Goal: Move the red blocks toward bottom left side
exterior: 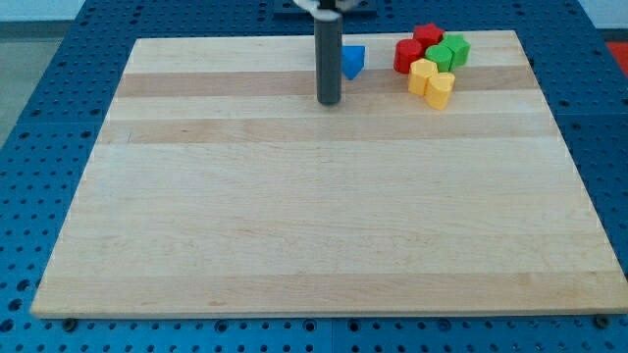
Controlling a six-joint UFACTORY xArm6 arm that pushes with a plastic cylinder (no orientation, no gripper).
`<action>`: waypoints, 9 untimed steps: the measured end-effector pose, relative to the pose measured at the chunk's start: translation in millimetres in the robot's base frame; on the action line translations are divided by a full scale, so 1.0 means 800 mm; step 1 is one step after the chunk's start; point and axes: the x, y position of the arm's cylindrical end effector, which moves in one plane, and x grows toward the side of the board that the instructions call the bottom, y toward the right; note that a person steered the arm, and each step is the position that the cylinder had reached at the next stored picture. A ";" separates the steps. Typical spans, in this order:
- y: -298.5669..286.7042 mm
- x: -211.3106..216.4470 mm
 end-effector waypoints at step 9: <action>0.236 -0.203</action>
